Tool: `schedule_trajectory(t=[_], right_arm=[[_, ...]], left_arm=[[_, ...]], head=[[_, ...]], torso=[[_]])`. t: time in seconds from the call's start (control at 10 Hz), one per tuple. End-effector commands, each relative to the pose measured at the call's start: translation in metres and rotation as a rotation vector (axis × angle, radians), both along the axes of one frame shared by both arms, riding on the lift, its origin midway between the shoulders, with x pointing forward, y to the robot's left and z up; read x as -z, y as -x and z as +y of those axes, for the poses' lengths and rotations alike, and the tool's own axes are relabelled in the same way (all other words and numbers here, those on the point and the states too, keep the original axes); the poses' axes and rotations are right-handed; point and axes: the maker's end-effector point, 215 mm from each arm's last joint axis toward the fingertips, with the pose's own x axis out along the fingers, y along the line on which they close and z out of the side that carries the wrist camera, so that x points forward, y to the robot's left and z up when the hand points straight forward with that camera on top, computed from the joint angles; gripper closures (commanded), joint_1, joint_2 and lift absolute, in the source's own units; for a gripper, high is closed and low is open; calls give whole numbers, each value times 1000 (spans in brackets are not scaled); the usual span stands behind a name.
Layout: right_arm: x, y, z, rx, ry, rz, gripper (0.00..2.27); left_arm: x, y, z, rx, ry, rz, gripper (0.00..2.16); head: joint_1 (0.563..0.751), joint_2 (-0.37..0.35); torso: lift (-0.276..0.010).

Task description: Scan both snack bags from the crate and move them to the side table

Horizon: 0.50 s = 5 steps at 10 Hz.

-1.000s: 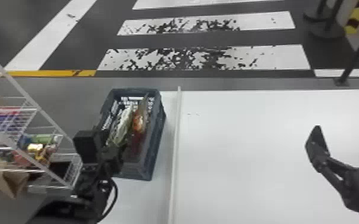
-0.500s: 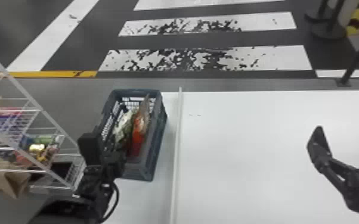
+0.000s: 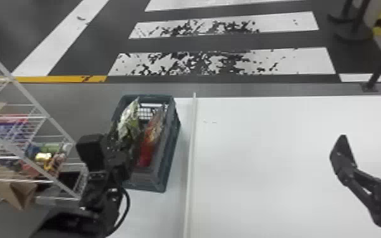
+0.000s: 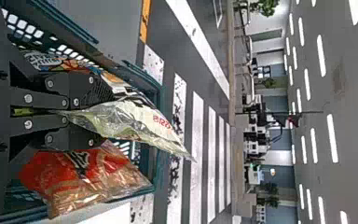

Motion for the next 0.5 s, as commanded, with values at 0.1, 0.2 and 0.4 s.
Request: schedule_trajectory(t=[0.1, 0.2, 0.4], right_arm=[[-1, 1, 1, -3, -3, -3, 87], [-3, 2, 1, -1, -5, -6, 87], [-11, 1, -2, 9, -8, -34, 90]], left_arm=[[-71, 6, -7, -8, -11, -149, 2081], [-101, 11, -8, -12, -17, -197, 2081], [-148, 20, -20, 1, -16, -271, 2081]], head=[[695, 196], [695, 194], [695, 189]], torso=[[-29], [-29], [-29]])
